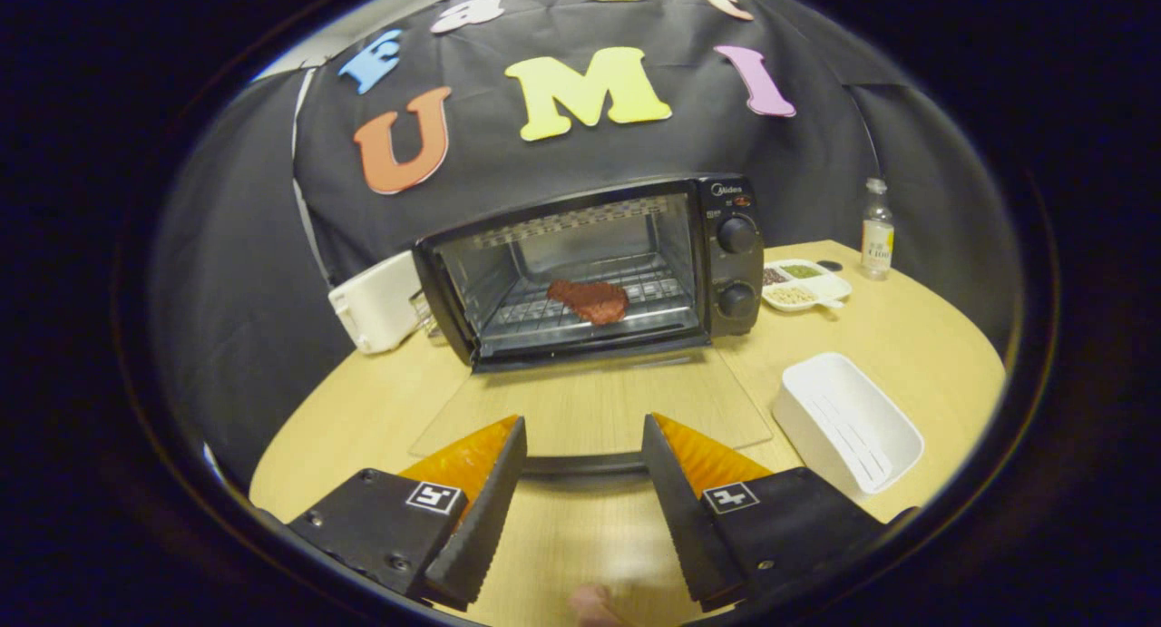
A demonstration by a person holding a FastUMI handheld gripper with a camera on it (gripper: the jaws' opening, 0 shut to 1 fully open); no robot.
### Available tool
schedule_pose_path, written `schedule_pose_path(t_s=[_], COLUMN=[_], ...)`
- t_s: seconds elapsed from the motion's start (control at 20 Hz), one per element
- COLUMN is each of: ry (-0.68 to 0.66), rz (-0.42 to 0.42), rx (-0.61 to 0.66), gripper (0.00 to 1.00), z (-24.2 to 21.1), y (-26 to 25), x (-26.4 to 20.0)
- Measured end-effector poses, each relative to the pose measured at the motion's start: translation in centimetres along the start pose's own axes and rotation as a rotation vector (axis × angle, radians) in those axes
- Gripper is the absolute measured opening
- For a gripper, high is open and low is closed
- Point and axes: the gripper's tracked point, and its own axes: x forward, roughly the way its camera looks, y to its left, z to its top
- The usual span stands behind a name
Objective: Open the toaster oven, put the food inside, and close the toaster oven door.
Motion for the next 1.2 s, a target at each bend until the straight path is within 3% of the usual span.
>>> schedule_pose_path(t_s=[0.1, 0.15, 0.35, 0.55, 0.8, 1.2], ry=[0.032, 0.063, 0.131, 0.133, 0.031, -0.149], rz=[0.007, 0.013, -0.001, -0.038, -0.039, -0.067], rx=[-0.018, -0.020, -0.001, -0.026, -0.020, -0.148], gripper=[0.83, 0.88, 0.88, 0.89, 0.89, 0.89], z=[-2.1, -3.1, -5.2, -4.5, -2.3, 2.9], y=[0.9, 1.2, 1.5, 1.6, 1.9, 2.7], x=[0.3, 0.7, 1.1, 1.6, 1.1, 0.0])
